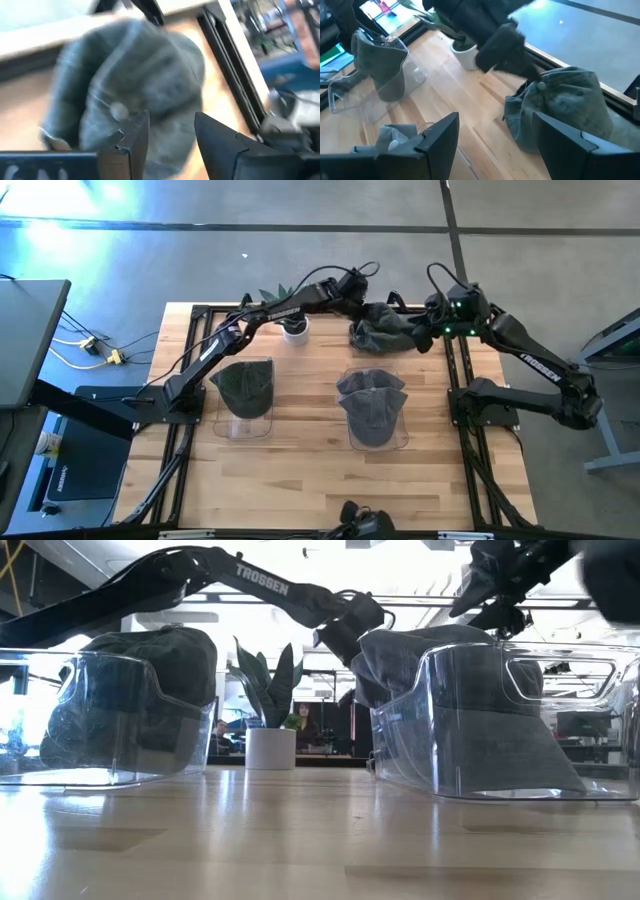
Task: Pick & Place hat
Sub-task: Put the green cap into the left transparent bin
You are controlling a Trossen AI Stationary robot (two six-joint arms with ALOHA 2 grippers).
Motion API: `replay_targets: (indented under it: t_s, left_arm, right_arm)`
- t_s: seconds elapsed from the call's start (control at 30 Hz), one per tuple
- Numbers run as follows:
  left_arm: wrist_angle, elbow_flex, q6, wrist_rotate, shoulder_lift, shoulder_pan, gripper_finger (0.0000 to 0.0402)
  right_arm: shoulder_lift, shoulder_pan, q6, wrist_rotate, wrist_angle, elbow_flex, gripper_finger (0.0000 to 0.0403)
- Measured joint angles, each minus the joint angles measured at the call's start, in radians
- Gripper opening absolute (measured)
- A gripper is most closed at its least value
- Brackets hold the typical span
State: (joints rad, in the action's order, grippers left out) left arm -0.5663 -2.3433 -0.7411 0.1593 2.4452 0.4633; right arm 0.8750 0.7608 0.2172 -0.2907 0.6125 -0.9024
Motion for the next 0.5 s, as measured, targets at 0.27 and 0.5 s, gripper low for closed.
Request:
replay_targets:
  t_s: [0.27,0.5]
  left_arm:
    - [0.007,0.006,0.000,0.059,0.054,-0.007,0.0240]
    - [0.038,-0.002,-0.013,-0.092,0.062,-0.026,0.0253]
  right_arm:
    - [0.001,0.012,-0.001,-0.002,0.000,0.000,0.0245]
    - [0.001,0.012,-0.013,-0.007,0.000,0.000,0.0245]
